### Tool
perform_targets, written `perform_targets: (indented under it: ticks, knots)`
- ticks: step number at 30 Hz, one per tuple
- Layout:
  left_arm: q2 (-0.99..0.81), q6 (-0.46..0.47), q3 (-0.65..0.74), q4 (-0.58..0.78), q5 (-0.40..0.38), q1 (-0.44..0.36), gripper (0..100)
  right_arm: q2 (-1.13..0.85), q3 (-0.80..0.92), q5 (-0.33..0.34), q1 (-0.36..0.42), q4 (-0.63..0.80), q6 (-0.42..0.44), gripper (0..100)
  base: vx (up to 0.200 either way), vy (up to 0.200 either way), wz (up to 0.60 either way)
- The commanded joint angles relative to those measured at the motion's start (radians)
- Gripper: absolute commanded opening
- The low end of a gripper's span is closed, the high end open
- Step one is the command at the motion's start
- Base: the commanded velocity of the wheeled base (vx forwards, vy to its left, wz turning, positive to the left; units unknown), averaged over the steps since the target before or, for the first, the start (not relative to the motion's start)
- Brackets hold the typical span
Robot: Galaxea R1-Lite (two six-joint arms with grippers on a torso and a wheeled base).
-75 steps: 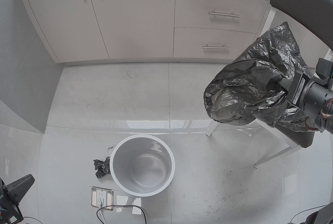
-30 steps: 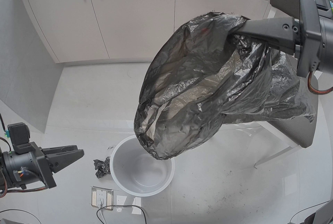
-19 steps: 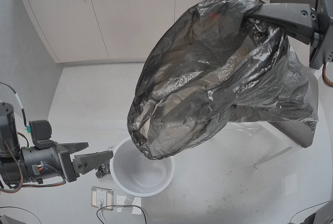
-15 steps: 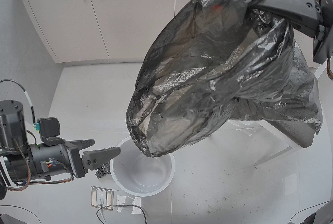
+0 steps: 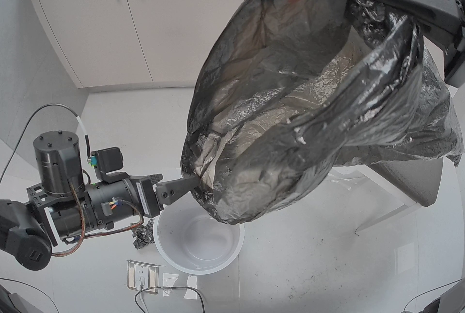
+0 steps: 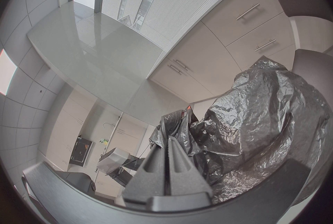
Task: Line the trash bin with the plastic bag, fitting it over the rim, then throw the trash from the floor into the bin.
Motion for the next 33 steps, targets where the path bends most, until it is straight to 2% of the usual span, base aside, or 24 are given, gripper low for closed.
perform_targets:
  ticks: [1,3,6,9,15,33]
  knots:
    - [0.092,-0.024,-0.03,-0.03,0.036,0.009,100,0.009,0.0,0.001,0.016,-0.001,0.004,0,0.0,0.0,0.0]
    - [0.097,-0.07,-0.057,-0.039,0.084,0.009,100,0.009,-0.001,0.001,0.017,-0.001,0.004,0,0.0,0.0,0.0]
    - [0.095,-0.108,-0.066,-0.042,0.085,-0.01,100,0.02,-0.006,0.001,0.019,-0.003,0.002,0,0.0,0.0,0.0]
    - [0.089,-0.113,-0.064,-0.043,0.105,-0.056,100,0.029,-0.012,0.001,0.024,-0.001,0.004,0,0.0,0.0,0.0]
    - [0.069,-0.11,-0.061,-0.083,0.113,-0.097,100,0.043,-0.011,-0.001,0.024,-0.001,0.005,0,0.0,0.0,0.0]
    - [0.092,-0.107,-0.05,-0.092,0.114,-0.122,100,0.066,-0.032,-0.005,0.025,-0.003,0.0,0,0.0,0.0,0.0]
